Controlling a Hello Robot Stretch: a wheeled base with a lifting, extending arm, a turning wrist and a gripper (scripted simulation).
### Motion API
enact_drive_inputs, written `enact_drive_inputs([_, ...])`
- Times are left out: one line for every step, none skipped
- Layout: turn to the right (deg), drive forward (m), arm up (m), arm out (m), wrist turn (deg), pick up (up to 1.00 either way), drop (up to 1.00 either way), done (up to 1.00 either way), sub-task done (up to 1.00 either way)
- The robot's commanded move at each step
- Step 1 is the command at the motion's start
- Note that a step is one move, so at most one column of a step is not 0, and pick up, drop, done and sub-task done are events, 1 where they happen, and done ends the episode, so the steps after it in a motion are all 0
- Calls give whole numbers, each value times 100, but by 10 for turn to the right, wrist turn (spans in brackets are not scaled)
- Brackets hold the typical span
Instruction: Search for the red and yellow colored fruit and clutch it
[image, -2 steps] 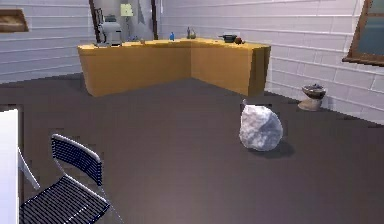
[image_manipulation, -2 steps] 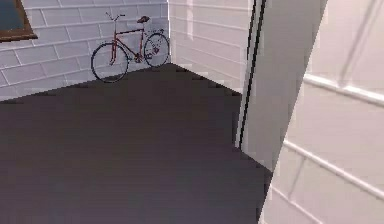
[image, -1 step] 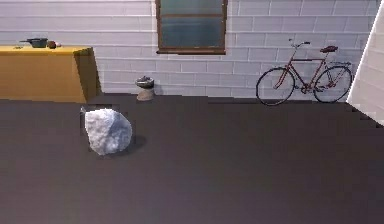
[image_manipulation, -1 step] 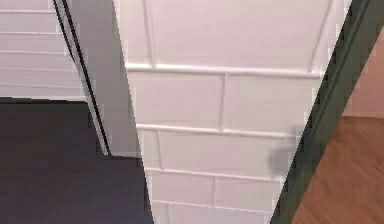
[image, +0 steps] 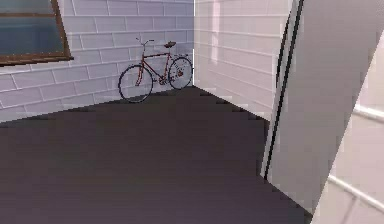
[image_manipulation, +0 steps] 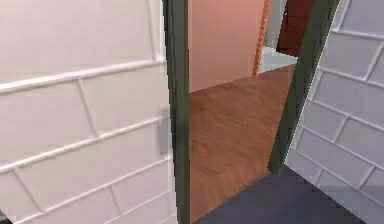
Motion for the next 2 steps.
enact_drive_inputs([0,15,0,0,0,0,0,0,0])
enact_drive_inputs([-450,0,0,0,0,0,0,0,0])
